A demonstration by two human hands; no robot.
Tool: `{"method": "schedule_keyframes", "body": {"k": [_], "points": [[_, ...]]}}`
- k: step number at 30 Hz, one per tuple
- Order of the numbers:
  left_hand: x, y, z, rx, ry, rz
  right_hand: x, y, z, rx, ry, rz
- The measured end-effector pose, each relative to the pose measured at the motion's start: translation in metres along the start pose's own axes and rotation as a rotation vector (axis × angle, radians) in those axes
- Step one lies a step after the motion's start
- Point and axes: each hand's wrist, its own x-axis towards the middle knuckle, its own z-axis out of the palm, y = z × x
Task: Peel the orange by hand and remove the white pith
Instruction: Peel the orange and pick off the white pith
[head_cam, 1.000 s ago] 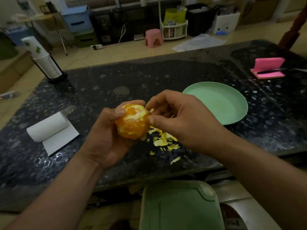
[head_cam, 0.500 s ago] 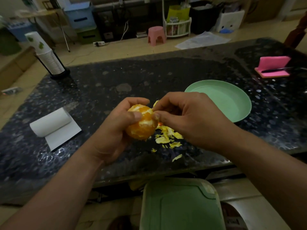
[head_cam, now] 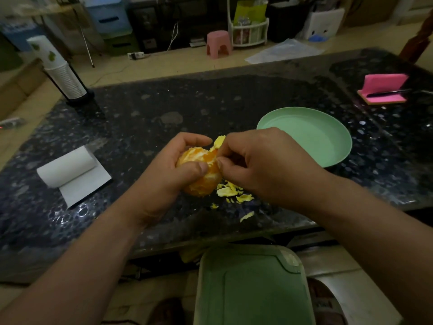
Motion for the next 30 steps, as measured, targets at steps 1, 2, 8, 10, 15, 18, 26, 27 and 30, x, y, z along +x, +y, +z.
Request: {"method": "schedule_keyframes", "body": {"k": [1, 2, 8, 10, 15, 18, 26, 27, 30], "points": [[0.0, 0.0, 0.0, 0.008, 0.001, 0.004, 0.0, -0.001, 0.001, -0.036, 0.019, -0.019], [0.001, -0.001, 0.0, 0.016, 0.002, 0.008, 0.001, -0.002, 0.001, -0.067, 0.037, -0.037], [-0.001, -0.001, -0.001, 0.015, -0.021, 0.001, 0.001, 0.0, 0.006, -0.086, 0.093, -0.069], [-0.002, -0.001, -0.001, -0.013, -0.03, -0.009, 0.0, 0.004, 0.005, 0.023, 0.077, -0.027], [-0.001, 0.002, -0.001, -0.067, 0.0, -0.013, -0.003, 0.01, -0.002, 0.22, -0.032, 0.035], [-0.002, 0.002, -0.003, -0.004, -0.009, -0.014, -0.002, 0.01, -0.002, 0.143, -0.055, 0.006], [-0.005, 0.004, 0.001, 0.208, -0.025, -0.016, -0.001, 0.001, 0.005, -0.15, -0.048, -0.133], [-0.005, 0.004, 0.003, 0.208, -0.025, -0.012, -0.001, -0.001, 0.006, -0.14, -0.022, -0.133], [-0.005, 0.006, 0.005, 0.201, -0.023, 0.014, -0.001, -0.008, 0.008, -0.088, 0.061, -0.115]]}}
